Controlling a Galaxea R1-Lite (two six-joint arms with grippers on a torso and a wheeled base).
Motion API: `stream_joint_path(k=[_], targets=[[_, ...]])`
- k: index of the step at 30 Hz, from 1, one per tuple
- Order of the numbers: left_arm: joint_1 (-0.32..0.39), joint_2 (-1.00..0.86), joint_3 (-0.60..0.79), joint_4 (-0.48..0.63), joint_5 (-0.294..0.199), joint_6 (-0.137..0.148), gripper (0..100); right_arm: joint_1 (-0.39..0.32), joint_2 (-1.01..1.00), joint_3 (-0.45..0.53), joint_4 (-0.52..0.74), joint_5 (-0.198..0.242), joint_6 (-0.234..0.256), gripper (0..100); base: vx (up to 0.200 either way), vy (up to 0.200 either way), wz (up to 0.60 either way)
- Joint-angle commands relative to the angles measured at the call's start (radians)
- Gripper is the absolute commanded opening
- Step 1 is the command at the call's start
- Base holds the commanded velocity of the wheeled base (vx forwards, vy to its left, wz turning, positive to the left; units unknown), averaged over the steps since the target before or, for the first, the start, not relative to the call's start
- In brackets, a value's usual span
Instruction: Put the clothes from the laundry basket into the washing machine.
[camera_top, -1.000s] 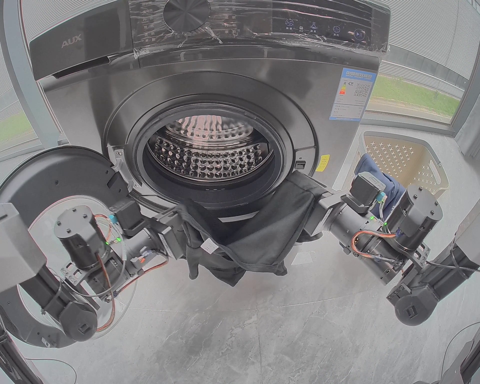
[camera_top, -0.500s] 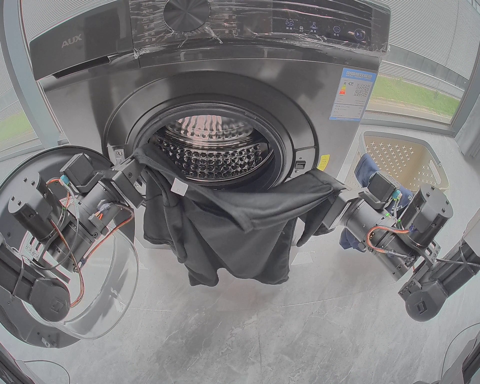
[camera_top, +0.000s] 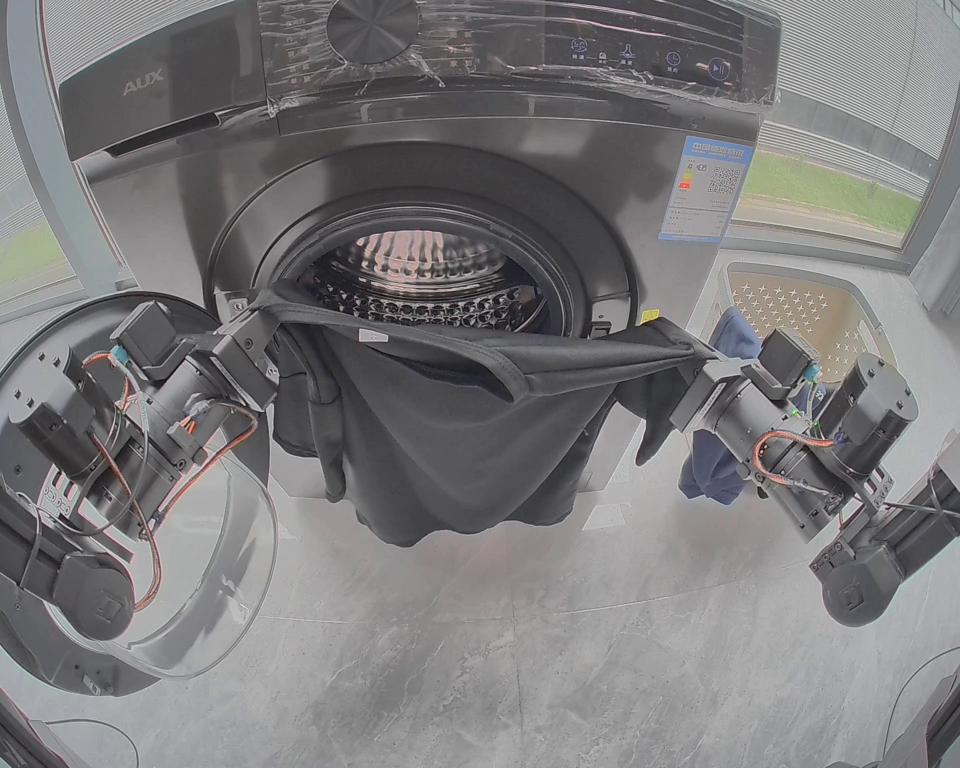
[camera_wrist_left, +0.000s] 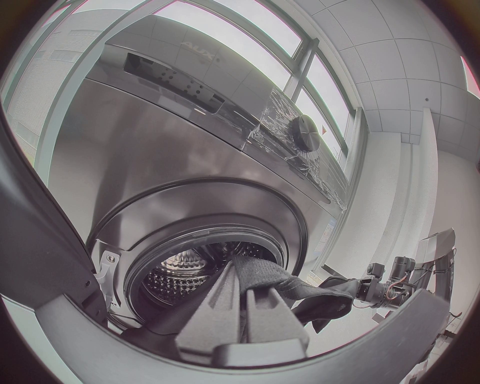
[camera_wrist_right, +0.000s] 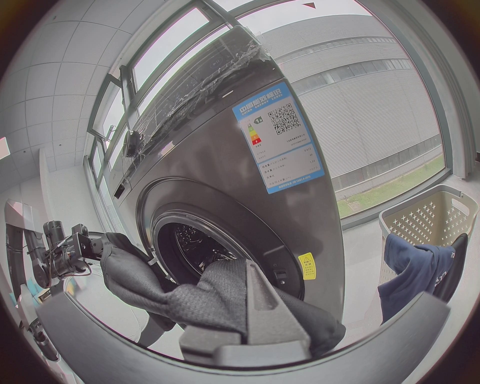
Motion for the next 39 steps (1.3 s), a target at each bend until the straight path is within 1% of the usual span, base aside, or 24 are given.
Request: stream_joint_path(k=[1,11,13,14,15,16,17,31,34,39], targets=[[-0.002,-0.003,0.01,-0.001,0.001,0.001,0,0.003,-0.011,-0.005,0.0,0.0,-0.004,0,0.0,0.0,0.0],[-0.016,-0.005,0.02,-0.002,-0.001,0.005,0,-0.002,-0.047,-0.005,0.001,0.003,-0.01,0,0.0,0.0,0.0],[-0.016,-0.006,0.02,-0.002,-0.001,0.014,0,-0.002,-0.057,-0.006,0.001,0.003,-0.013,0,0.0,0.0,0.0],[-0.018,-0.012,0.023,-0.002,-0.001,0.03,0,0.003,-0.063,-0.006,0.001,0.003,-0.015,0,0.0,0.0,0.0],[-0.019,-0.017,0.026,-0.002,-0.002,0.039,0,0.008,-0.066,-0.005,0.001,0.002,-0.015,0,0.0,0.0,0.0],[-0.019,-0.017,0.026,-0.002,-0.002,0.039,0,0.008,-0.066,-0.005,0.001,0.002,-0.015,0,0.0,0.0,0.0],[-0.03,-0.018,0.031,-0.002,-0.001,0.048,0,0.008,-0.066,-0.003,0.001,0.003,-0.019,0,0.0,0.0,0.0],[-0.035,-0.011,0.049,-0.002,-0.008,0.05,0,0.006,-0.064,-0.009,0.004,0.012,-0.028,0,0.0,0.0,0.0],[-0.041,-0.006,0.042,-0.002,-0.021,0.05,0,0.008,-0.061,-0.005,0.003,0.014,-0.027,0,0.0,0.0,0.0],[-0.05,-0.005,0.046,-0.002,-0.022,0.051,0,0.017,-0.061,0.012,0.001,0.017,-0.027,0,0.0,0.0,0.0]])
